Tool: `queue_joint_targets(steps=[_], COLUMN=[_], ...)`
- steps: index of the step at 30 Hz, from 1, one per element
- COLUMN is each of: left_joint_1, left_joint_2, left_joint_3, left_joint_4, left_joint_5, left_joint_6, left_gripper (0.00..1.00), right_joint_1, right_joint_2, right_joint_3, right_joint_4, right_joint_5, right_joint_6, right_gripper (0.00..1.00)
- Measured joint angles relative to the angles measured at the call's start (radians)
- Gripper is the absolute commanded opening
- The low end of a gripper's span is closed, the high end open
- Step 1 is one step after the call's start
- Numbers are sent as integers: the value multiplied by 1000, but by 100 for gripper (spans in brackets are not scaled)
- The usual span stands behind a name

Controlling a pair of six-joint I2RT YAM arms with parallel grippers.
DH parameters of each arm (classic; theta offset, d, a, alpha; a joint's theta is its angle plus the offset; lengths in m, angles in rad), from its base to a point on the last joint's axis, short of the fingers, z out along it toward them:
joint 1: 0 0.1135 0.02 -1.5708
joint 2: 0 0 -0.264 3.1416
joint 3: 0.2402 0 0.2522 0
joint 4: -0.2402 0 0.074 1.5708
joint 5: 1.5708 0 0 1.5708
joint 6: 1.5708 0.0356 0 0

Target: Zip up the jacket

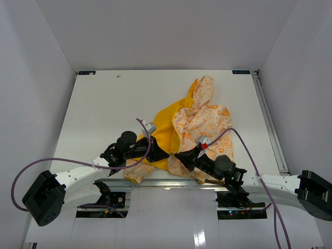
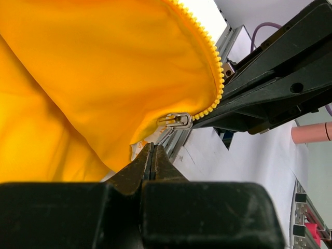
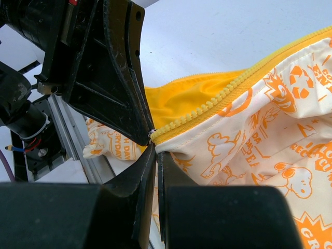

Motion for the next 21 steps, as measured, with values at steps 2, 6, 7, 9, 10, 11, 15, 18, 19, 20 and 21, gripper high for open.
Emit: queue_joint_targets(steps=[2,6,7,9,10,11,15,18,19,20,21], left_joint_1=[0,0,0,1,1,1,1,1,1,1,1], left_joint_2=[-6,-46,-58,-79,-87,-92,-106,-124,-134,-143,-154], left_joint_3=[0,0,0,0,0,0,0,0,0,0,0], left_joint_4=[-4,-9,-8,-2,2,5,8,3,-2,-7,-12], left_joint_5=[10,27,35,57,67,77,100,102,102,102,102], left_joint_6=[-5,-22,-28,-42,-49,-55,-71,-78,-79,-80,-81], left_gripper=[0,0,0,0,0,0,0,0,0,0,0], right_joint_1=[0,0,0,-1,-1,-1,-1,-2,-2,-2,-2], right_joint_2=[0,-3,-5,-7,-8,-11,-23,-45,-55,-66,-75], right_joint_3=[5,23,32,52,62,72,125,148,148,149,149], right_joint_4=[-10,-30,-41,-60,-71,-83,-149,-186,-193,-200,-206], right_joint_5=[-3,-4,-6,-13,-17,-20,-30,-33,-33,-32,-30], right_joint_6=[1,20,30,48,58,67,98,117,124,129,133], right_gripper=[8,8,8,8,8,8,8,8,8,8,8])
